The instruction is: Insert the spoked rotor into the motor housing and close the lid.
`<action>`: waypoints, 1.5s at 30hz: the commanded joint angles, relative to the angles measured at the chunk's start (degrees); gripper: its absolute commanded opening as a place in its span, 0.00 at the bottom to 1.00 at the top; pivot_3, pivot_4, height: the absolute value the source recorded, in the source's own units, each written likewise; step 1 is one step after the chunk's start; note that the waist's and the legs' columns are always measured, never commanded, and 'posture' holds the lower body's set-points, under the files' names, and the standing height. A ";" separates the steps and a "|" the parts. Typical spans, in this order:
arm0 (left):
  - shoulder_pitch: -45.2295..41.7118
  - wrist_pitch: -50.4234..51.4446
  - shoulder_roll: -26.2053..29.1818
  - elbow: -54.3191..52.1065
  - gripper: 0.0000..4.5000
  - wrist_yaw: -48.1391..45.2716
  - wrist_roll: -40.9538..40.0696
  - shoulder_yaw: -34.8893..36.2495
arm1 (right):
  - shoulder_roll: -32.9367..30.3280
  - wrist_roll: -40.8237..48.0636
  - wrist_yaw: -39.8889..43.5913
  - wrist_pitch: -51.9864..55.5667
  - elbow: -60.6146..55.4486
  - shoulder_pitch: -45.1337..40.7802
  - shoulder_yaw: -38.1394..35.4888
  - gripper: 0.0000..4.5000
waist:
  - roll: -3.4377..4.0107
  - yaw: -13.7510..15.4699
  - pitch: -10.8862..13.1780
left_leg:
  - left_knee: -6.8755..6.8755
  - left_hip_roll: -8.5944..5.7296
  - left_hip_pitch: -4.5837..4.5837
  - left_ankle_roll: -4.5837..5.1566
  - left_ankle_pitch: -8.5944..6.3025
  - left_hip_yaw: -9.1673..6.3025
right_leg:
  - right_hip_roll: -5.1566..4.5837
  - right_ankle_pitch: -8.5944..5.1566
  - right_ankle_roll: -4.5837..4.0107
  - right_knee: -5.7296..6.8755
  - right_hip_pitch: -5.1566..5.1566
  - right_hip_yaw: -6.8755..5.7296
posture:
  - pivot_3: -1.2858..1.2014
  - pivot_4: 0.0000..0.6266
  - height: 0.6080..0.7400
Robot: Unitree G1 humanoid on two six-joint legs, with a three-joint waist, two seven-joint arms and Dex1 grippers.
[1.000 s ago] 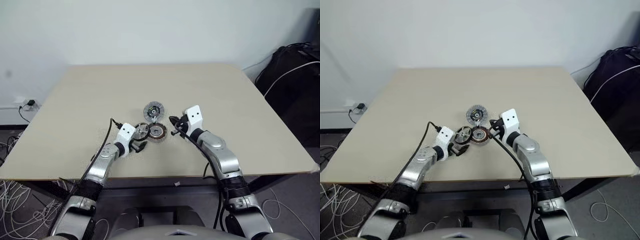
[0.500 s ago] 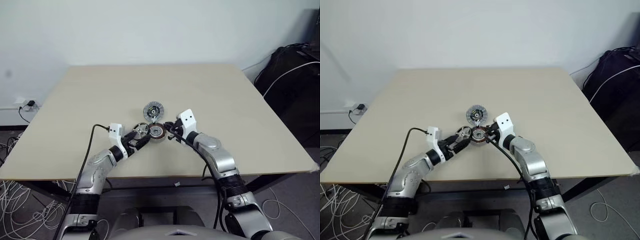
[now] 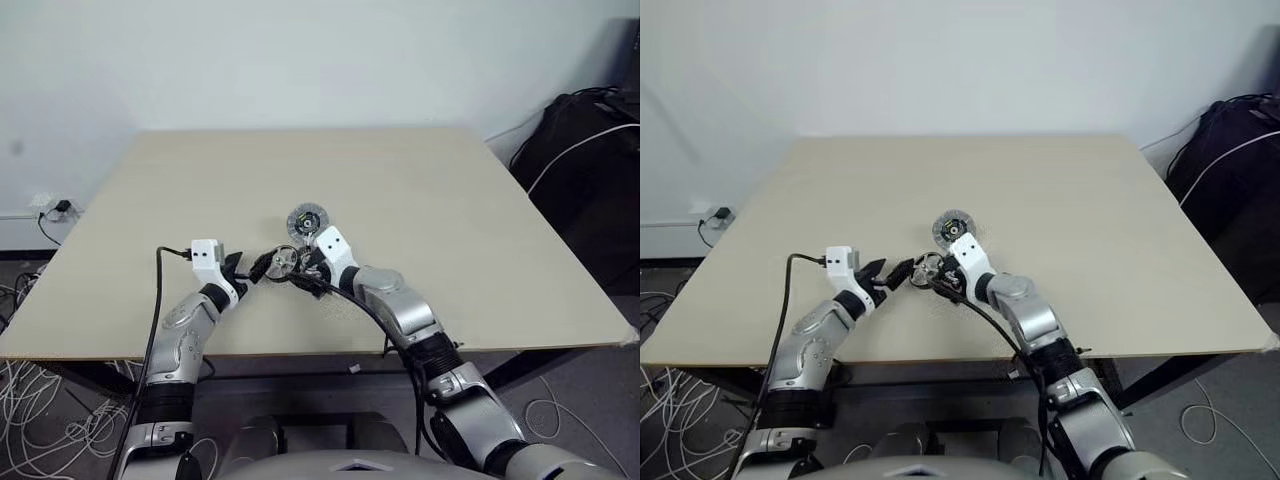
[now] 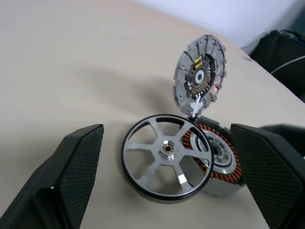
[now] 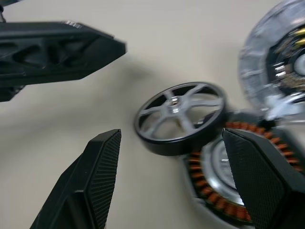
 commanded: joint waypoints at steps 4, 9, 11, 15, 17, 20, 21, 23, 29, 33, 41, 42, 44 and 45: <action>-1.07 -1.13 0.26 -0.98 1.00 0.69 -0.45 1.03 | 5.91 8.16 -2.08 12.33 2.48 -5.07 -8.70 0.81 | 0.01 -0.10 0.00 | 0.00 0.01 0.00 -0.01 0.00 -0.01 | 0.02 0.14 0.15 0.04 -0.01 0.00 | 0.52 0.00 1.00; -0.95 -0.97 0.37 -1.31 1.00 0.75 -0.62 1.21 | 6.38 10.10 -2.93 16.22 1.56 -5.68 -10.79 0.81 | 0.01 -0.05 -0.01 | -0.01 0.00 0.00 -0.01 0.00 -0.04 | 0.02 0.15 0.17 0.00 -0.20 -0.01 | 0.52 0.00 1.00; -0.90 -0.92 0.40 -1.44 1.00 0.69 -0.62 1.23 | 6.53 10.95 -3.48 17.42 1.28 -5.65 -11.72 0.81 | 0.02 -0.14 -0.01 | -0.01 -0.01 0.00 -0.01 0.00 -0.03 | 0.02 0.15 0.18 0.00 -0.21 -0.01 | 0.52 0.00 1.00; -1.05 -0.77 0.35 -1.38 1.00 0.55 -0.65 1.25 | 7.19 12.85 -5.96 18.73 2.70 -6.87 -15.60 0.81 | 0.02 -0.41 -0.01 | -0.03 0.01 0.00 -0.01 0.00 -0.03 | 0.02 0.15 0.17 0.02 -0.20 -0.01 | 0.52 0.00 1.00; -1.19 -0.74 0.36 -1.24 1.00 0.47 -0.66 1.21 | 7.28 13.18 -7.01 18.60 4.09 -7.64 -17.05 0.81 | 0.02 -0.60 -0.01 | -0.02 0.00 0.00 -0.01 0.00 -0.02 | 0.02 0.15 0.18 0.02 -0.17 -0.01 | 0.52 0.00 1.00; -1.22 -0.64 0.35 -1.28 1.00 0.34 -0.70 1.12 | 7.24 13.13 -7.39 18.13 5.80 -8.31 -17.74 0.81 | 0.02 -0.73 -0.01 | -0.03 0.00 0.00 -0.01 0.00 -0.02 | 0.02 0.15 0.18 0.01 -0.17 -0.01 | 0.52 0.00 1.00; -1.24 -0.59 0.32 -1.29 1.00 0.30 -0.76 1.11 | 7.39 13.20 -7.61 17.98 6.51 -8.54 -18.16 0.81 | 0.02 -0.83 -0.01 | -0.04 0.01 0.00 -0.01 0.00 -0.02 | 0.02 0.15 0.18 0.01 -0.17 -0.01 | 0.52 0.00 1.00; -1.22 -0.53 0.28 -1.40 1.00 0.28 -0.80 1.06 | 7.73 13.52 -8.16 17.64 8.09 -9.11 -19.17 0.81 | 0.02 -0.94 -0.01 | -0.06 0.01 0.00 -0.01 0.00 -0.02 | 0.02 0.15 0.17 0.01 -0.15 -0.01 | 0.52 0.00 1.00; -0.88 -0.28 0.19 -1.87 1.00 0.18 -1.04 0.89 | 8.36 13.88 -8.96 16.07 13.21 -11.75 -21.61 0.81 | 0.03 -1.10 -0.01 | -0.08 0.01 -0.01 -0.01 0.00 -0.02 | 0.02 0.15 0.17 0.02 -0.12 0.00 | 0.52 0.00 1.00; -0.73 -0.07 0.17 -2.04 1.00 0.04 -1.22 0.89 | 8.98 13.99 -8.54 15.30 14.61 -12.78 -21.36 0.81 | 0.03 -1.16 -0.01 | -0.09 0.01 -0.01 -0.01 0.00 -0.01 | 0.02 0.15 0.17 0.01 -0.13 0.00 | 0.52 0.00 1.00; -0.51 -0.17 0.10 -2.33 1.00 0.24 -1.24 0.93 | 9.60 13.42 -8.21 13.49 18.07 -14.28 -20.79 0.81 | 0.04 -1.20 -0.01 | -0.10 0.00 -0.01 -0.01 0.00 -0.02 | 0.02 0.15 0.17 0.01 -0.16 0.00 | 0.52 0.00 1.00; -0.48 -0.23 0.13 -2.37 1.00 0.24 -1.20 0.92 | 9.59 13.35 -8.12 13.17 18.61 -14.44 -20.74 0.81 | 0.04 -1.20 -0.01 | -0.10 0.00 0.00 -0.01 0.00 -0.02 | 0.02 0.15 0.17 0.01 -0.15 0.00 | 0.52 0.00 1.00; -0.44 -0.30 0.16 -2.44 1.00 0.27 -1.15 0.93 | 9.59 13.25 -8.00 12.64 19.54 -14.73 -20.68 0.81 | 0.04 -1.23 -0.01 | -0.10 0.01 0.00 -0.01 0.00 -0.02 | 0.02 0.15 0.17 0.01 -0.15 0.00 | 0.52 0.00 1.00; -0.42 -0.31 0.19 -2.47 1.00 0.27 -1.15 0.95 | 9.62 13.17 -7.93 12.30 20.12 -14.88 -20.65 0.81 | 0.04 -1.25 -0.01 | -0.10 0.00 0.00 -0.01 0.00 -0.02 | 0.02 0.15 0.17 0.01 -0.14 0.00 | 0.52 0.00 1.00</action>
